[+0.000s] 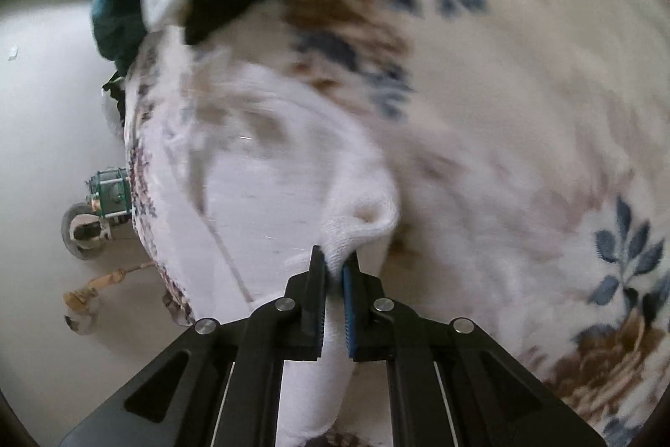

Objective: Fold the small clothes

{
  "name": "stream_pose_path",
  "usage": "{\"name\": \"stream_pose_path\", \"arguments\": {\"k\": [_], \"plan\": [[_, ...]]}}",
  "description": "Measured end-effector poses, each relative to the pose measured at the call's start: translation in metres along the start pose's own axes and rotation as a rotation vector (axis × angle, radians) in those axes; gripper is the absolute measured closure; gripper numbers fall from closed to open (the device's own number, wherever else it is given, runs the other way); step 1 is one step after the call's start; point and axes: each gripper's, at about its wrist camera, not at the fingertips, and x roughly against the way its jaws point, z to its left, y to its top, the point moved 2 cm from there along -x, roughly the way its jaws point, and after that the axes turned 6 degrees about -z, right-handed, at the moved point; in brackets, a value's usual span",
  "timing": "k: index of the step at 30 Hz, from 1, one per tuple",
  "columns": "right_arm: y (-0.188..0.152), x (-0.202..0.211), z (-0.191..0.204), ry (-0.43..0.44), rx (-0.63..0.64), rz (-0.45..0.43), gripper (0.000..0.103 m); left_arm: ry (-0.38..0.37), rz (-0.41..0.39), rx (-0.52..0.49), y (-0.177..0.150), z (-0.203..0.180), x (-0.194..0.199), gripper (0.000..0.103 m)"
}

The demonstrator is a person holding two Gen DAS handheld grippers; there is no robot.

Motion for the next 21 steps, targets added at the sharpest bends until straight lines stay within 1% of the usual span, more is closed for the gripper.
{"name": "stream_pose_path", "arguments": {"k": [3, 5, 6, 7, 9, 12, 14, 18, 21], "plan": [[0.012, 0.016, 0.063, -0.026, 0.06, -0.047, 0.096, -0.034, -0.009, 0.08, 0.014, 0.038, 0.002, 0.1], [0.015, 0.019, 0.097, -0.045, 0.09, -0.055, 0.097, -0.059, -0.011, 0.142, 0.026, 0.071, 0.002, 0.1], [0.018, 0.014, 0.121, -0.065, 0.109, -0.058, 0.097, -0.066, -0.01, 0.159, 0.029, 0.081, 0.002, 0.1], [0.02, 0.01, 0.138, -0.082, 0.121, -0.058, 0.097, -0.079, -0.007, 0.189, 0.035, 0.099, 0.0, 0.1], [0.027, -0.009, 0.175, -0.127, 0.141, -0.052, 0.097, -0.094, -0.001, 0.237, 0.043, 0.122, -0.003, 0.1], [0.039, -0.055, 0.224, -0.216, 0.16, -0.04, 0.097, -0.114, 0.011, 0.318, 0.056, 0.17, -0.015, 0.1], [0.045, -0.09, 0.247, -0.267, 0.167, -0.026, 0.097, -0.116, 0.014, 0.347, 0.062, 0.197, -0.027, 0.1], [0.046, -0.169, 0.285, -0.377, 0.22, 0.013, 0.097, -0.129, 0.048, 0.387, 0.063, 0.235, -0.058, 0.1], [0.04, -0.215, 0.303, -0.445, 0.258, 0.036, 0.097, -0.162, 0.102, 0.429, 0.056, 0.259, -0.084, 0.1]]}}
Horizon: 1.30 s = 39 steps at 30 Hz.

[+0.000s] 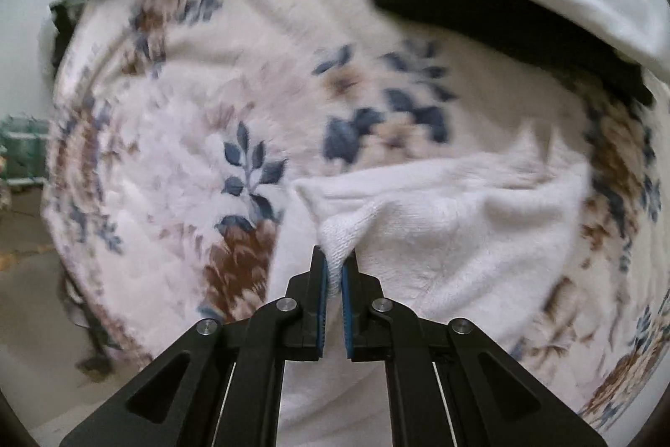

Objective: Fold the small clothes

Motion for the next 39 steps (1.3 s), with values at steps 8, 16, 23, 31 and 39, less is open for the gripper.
{"name": "stream_pose_path", "arguments": {"k": [8, 16, 23, 31, 39], "plan": [[-0.015, -0.021, 0.016, 0.056, 0.002, 0.059, 0.071, -0.131, 0.117, 0.044, 0.014, 0.032, -0.026, 0.094], [-0.23, 0.019, -0.055, 0.118, -0.123, 0.167, 0.044, -0.14, 0.21, -0.099, 0.01, 0.019, -0.035, 0.087], [-0.415, -0.042, -0.074, 0.306, -0.346, 0.36, 0.051, -0.045, 0.169, -0.161, 0.001, 0.006, -0.035, 0.101], [-0.481, -0.025, -0.091, 0.308, -0.461, 0.25, 0.1, -0.008, 0.118, -0.161, 0.0, -0.013, -0.001, 0.102], [-0.518, -0.014, -0.088, 0.348, -0.404, 0.278, 0.101, 0.061, 0.084, -0.162, -0.007, -0.006, 0.021, 0.102]]}}
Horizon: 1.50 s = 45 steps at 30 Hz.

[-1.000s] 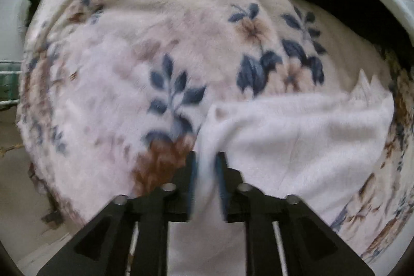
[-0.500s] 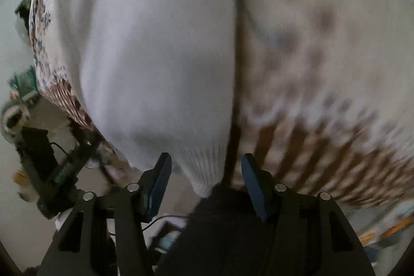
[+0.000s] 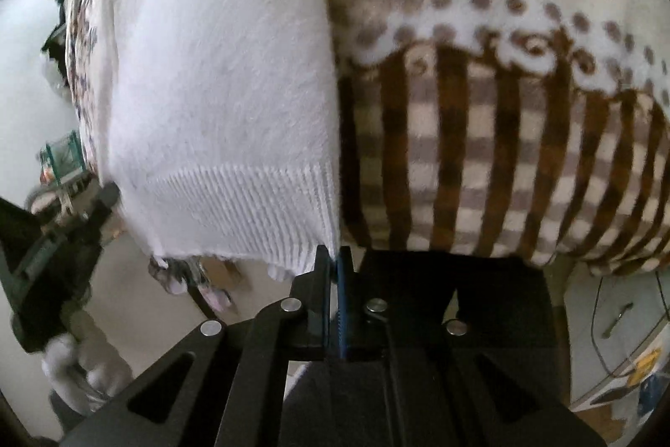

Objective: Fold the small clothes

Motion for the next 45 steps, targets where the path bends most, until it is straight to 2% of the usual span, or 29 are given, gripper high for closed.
{"name": "stream_pose_path", "arguments": {"k": [4, 6, 9, 10, 12, 14, 15, 16, 18, 20, 21, 22, 25, 26, 27, 28, 31, 33, 34, 36, 39, 40, 42, 43, 44, 45], "plan": [[-0.004, -0.031, 0.015, -0.026, 0.046, 0.052, 0.101, 0.072, 0.017, 0.004, 0.0, 0.022, -0.03, 0.102], [-0.006, -0.051, 0.024, -0.08, 0.087, 0.066, 0.101, 0.102, 0.043, -0.004, 0.003, 0.032, -0.052, 0.101], [0.004, -0.074, 0.026, -0.185, 0.163, 0.098, 0.098, 0.069, 0.118, -0.026, 0.012, 0.027, -0.071, 0.097], [0.008, -0.074, 0.024, -0.179, 0.158, 0.134, 0.097, 0.075, 0.132, -0.043, 0.014, 0.023, -0.07, 0.096], [0.012, -0.068, 0.021, -0.125, 0.12, 0.215, 0.087, 0.078, 0.154, -0.112, 0.023, 0.004, -0.059, 0.096], [0.018, -0.046, 0.017, -0.028, 0.077, 0.215, 0.05, 0.047, 0.122, -0.179, 0.04, -0.019, -0.039, 0.095], [0.02, -0.033, 0.016, -0.002, 0.067, 0.196, 0.046, 0.008, 0.096, -0.211, 0.055, -0.035, -0.029, 0.095], [0.024, -0.017, 0.015, 0.01, 0.059, 0.164, 0.044, -0.024, 0.076, -0.234, 0.07, -0.048, -0.024, 0.091], [0.031, 0.018, 0.009, 0.018, 0.048, 0.078, 0.043, -0.083, 0.051, -0.262, 0.098, -0.07, -0.023, 0.075], [0.046, 0.056, 0.005, 0.03, 0.033, -0.033, 0.043, -0.162, 0.026, -0.306, 0.13, -0.095, -0.035, 0.04], [0.055, 0.068, 0.007, 0.033, 0.026, -0.077, 0.043, -0.175, 0.028, -0.33, 0.14, -0.104, -0.046, 0.039], [0.067, 0.081, 0.007, 0.036, 0.011, -0.132, 0.043, -0.177, 0.043, -0.348, 0.146, -0.109, -0.057, 0.039], [0.099, 0.098, 0.004, 0.027, -0.034, -0.222, 0.043, -0.22, 0.137, -0.387, 0.147, -0.114, -0.101, 0.044], [0.123, 0.106, 0.0, 0.024, -0.051, -0.237, 0.043, -0.24, 0.156, -0.396, 0.145, -0.113, -0.11, 0.09], [0.132, 0.108, -0.001, 0.026, -0.069, -0.253, 0.043, -0.236, 0.174, -0.399, 0.143, -0.109, -0.115, 0.096], [0.141, 0.109, 0.001, 0.033, -0.089, -0.263, 0.043, -0.245, 0.173, -0.392, 0.14, -0.105, -0.111, 0.099], [0.161, 0.115, -0.003, 0.035, -0.125, -0.275, 0.043, -0.265, 0.077, -0.353, 0.154, -0.09, -0.079, 0.099], [0.17, 0.112, -0.003, 0.013, -0.108, -0.274, 0.043, -0.227, 0.072, -0.337, 0.164, -0.072, -0.08, 0.099], [0.17, 0.109, -0.002, -0.002, -0.096, -0.262, 0.043, -0.203, 0.077, -0.33, 0.166, -0.065, -0.087, 0.099], [0.184, 0.101, -0.005, -0.005, -0.099, -0.227, 0.043, -0.214, 0.179, -0.296, 0.17, -0.057, -0.108, 0.098], [0.175, 0.089, 0.015, -0.019, -0.075, -0.191, 0.043, -0.234, 0.223, -0.341, 0.174, -0.072, -0.097, 0.093], [0.174, 0.093, 0.02, -0.023, -0.057, -0.203, 0.043, -0.246, 0.217, -0.351, 0.177, -0.078, -0.086, 0.087], [0.181, 0.105, 0.026, -0.008, -0.047, -0.241, 0.043, -0.289, 0.182, -0.347, 0.19, -0.09, -0.066, 0.068], [0.19, 0.113, 0.03, 0.007, -0.043, -0.265, 0.043, -0.317, 0.153, -0.338, 0.2, -0.099, -0.06, 0.052], [0.2, 0.125, 0.028, 0.014, -0.038, -0.3, 0.043, -0.343, 0.125, -0.331, 0.21, -0.108, -0.058, 0.047], [0.214, 0.131, 0.033, 0.009, -0.036, -0.333, 0.043, -0.37, 0.091, -0.332, 0.224, -0.122, -0.061, 0.047]]}}
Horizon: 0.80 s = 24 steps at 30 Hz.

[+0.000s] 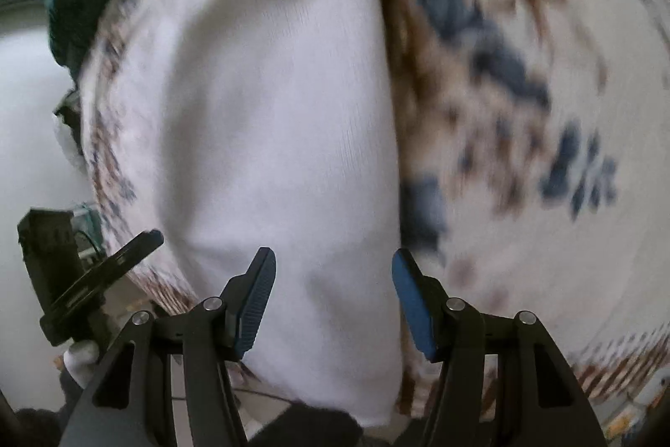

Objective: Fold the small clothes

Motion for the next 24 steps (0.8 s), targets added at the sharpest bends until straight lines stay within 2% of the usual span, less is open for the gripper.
{"name": "stream_pose_path", "arguments": {"k": [2, 5, 6, 7, 10, 11, 13, 15, 17, 19, 21, 22, 23, 24], "plan": [[0.036, 0.005, -0.001, -0.021, 0.0, -0.072, 0.043, 0.013, -0.011, -0.02, 0.034, -0.011, -0.028, 0.046], [0.09, 0.001, -0.001, -0.008, -0.018, -0.149, 0.043, 0.055, 0.022, -0.047, 0.078, -0.014, -0.084, 0.05], [0.109, -0.007, 0.003, 0.003, -0.03, -0.164, 0.043, 0.056, 0.026, -0.047, 0.085, -0.008, -0.09, 0.06], [0.125, -0.011, -0.003, 0.016, -0.048, -0.174, 0.043, 0.058, 0.021, -0.044, 0.093, -0.006, -0.098, 0.09], [0.168, -0.036, -0.011, 0.05, -0.108, -0.148, 0.041, 0.049, 0.022, -0.08, 0.109, -0.015, -0.105, 0.09], [0.177, -0.043, -0.012, 0.058, -0.111, -0.137, 0.056, 0.052, 0.022, -0.099, 0.111, -0.02, -0.105, 0.091], [0.184, -0.042, -0.013, 0.046, -0.106, -0.169, 0.092, 0.066, 0.018, -0.116, 0.113, -0.02, -0.104, 0.091], [0.189, -0.035, -0.015, 0.055, -0.112, -0.221, 0.092, 0.067, 0.025, -0.097, 0.121, -0.014, -0.108, 0.091], [0.189, -0.033, -0.018, 0.019, -0.135, -0.252, 0.092, 0.06, 0.045, -0.071, 0.135, -0.006, -0.124, 0.091], [0.185, -0.038, -0.023, 0.021, -0.147, -0.211, 0.091, 0.013, 0.077, -0.061, 0.135, -0.003, -0.126, 0.086], [0.179, -0.033, -0.02, 0.026, -0.139, -0.179, 0.087, -0.005, 0.089, -0.093, 0.129, -0.006, -0.113, 0.081], [0.172, -0.026, -0.018, 0.032, -0.132, -0.174, 0.08, -0.017, 0.088, -0.107, 0.123, -0.007, -0.102, 0.072], [0.164, -0.018, -0.015, 0.043, -0.119, -0.164, 0.068, -0.029, 0.082, -0.118, 0.114, -0.008, -0.087, 0.062], [0.154, -0.011, -0.012, 0.068, -0.11, -0.159, 0.061, -0.042, 0.078, -0.117, 0.107, -0.006, -0.074, 0.058]]}}
